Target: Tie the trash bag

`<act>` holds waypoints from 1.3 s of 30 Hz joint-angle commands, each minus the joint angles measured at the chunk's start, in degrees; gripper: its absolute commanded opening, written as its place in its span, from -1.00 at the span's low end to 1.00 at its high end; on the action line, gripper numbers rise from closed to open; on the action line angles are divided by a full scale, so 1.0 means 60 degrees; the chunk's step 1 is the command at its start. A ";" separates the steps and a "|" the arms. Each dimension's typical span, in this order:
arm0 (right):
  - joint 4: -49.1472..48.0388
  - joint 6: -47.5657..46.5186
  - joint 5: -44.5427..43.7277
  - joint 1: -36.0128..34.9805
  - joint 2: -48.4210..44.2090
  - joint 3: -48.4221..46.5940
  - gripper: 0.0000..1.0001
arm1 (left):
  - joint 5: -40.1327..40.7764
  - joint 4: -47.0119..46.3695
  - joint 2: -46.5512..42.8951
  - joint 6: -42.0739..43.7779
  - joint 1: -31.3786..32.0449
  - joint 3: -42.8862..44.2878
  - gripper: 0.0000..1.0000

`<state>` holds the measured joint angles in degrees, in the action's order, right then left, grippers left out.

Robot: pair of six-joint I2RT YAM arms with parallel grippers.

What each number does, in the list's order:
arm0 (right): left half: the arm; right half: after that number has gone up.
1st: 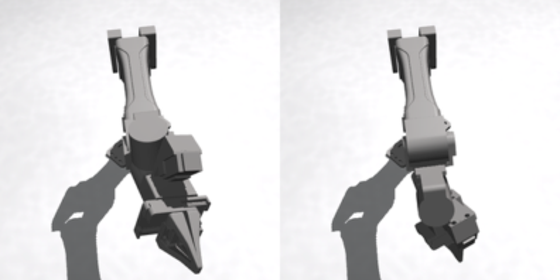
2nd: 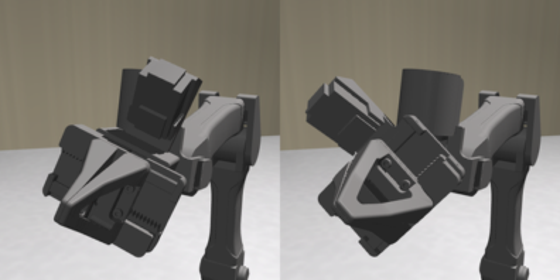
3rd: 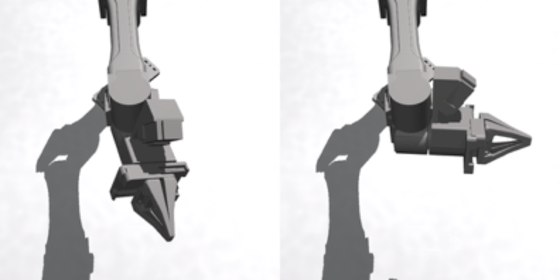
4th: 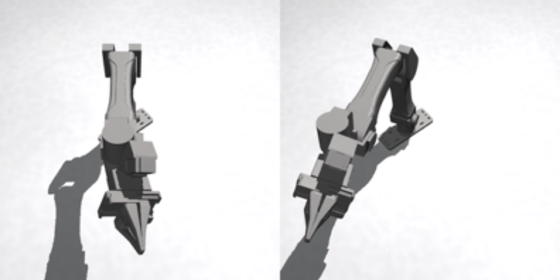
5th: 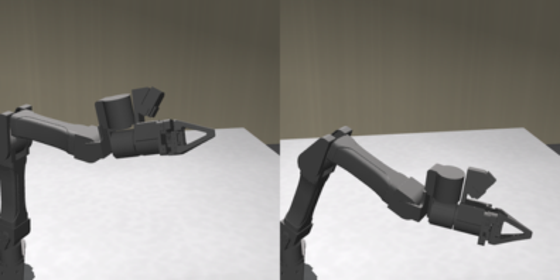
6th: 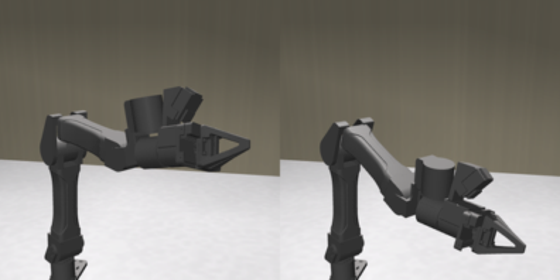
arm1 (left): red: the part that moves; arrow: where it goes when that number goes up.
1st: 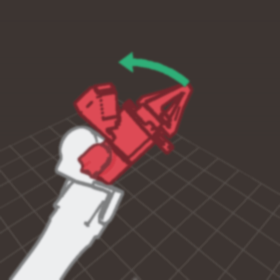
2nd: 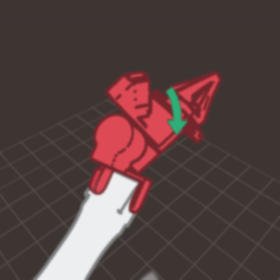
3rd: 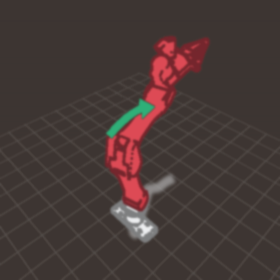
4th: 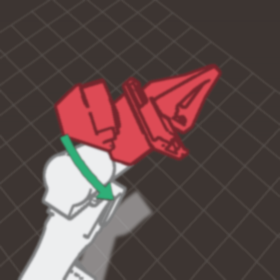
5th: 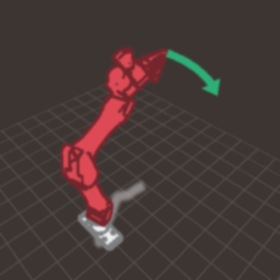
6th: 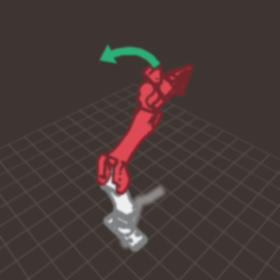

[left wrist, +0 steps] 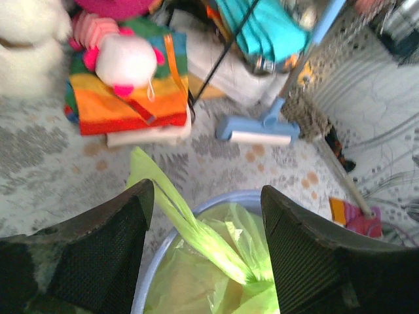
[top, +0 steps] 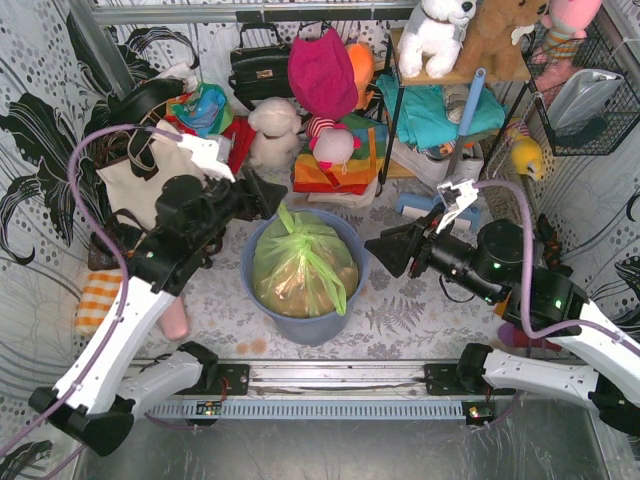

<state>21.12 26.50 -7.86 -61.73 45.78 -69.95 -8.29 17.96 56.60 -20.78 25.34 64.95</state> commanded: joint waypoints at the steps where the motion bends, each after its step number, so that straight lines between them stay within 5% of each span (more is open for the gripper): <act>1: 0.0829 0.0250 -0.2214 -0.0034 -0.0042 0.0295 -0.04 | 0.1469 0.0198 -0.0758 0.0224 -0.0043 0.0711 0.51; 7: 0.2065 -0.0141 -0.5528 -0.0038 -0.0065 0.0699 0.05 | 0.3693 0.0364 -0.1934 0.0279 -0.0040 -0.0286 0.72; 9: 0.2376 -0.0466 -0.6795 -0.0027 0.0006 0.0973 0.20 | 0.4670 0.0260 -0.2331 0.0274 -0.0044 -0.0951 0.98; 13: 0.2059 -0.1384 -0.8408 0.0325 0.0234 0.1799 0.55 | 0.6406 -0.0243 -0.2958 0.0335 -0.0056 -0.2551 0.95; 23: -0.0793 -0.2896 -0.4291 0.6166 0.1388 0.3671 0.87 | 0.8987 -0.3577 -0.2945 0.0653 -0.0411 -0.6119 0.95; 30: -0.4800 -0.3963 -0.3945 0.8689 0.1866 0.6945 0.96 | 0.9200 -0.6945 -0.0364 0.1000 -0.1224 -0.7648 0.95; 36: -1.0608 -0.4615 -0.5498 0.8900 0.3220 0.9626 0.98 | 0.9624 -1.1261 0.2293 0.2177 -0.1474 -0.8637 0.95; 39: -1.2874 -0.5249 -0.5449 0.8928 0.4101 1.0110 0.98 | 0.8949 -1.1934 0.2570 0.2259 -0.1799 -0.8701 0.95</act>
<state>-28.95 0.30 -37.80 -8.69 66.06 -12.03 46.06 -34.17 70.87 -10.90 16.73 13.28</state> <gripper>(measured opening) 0.990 0.976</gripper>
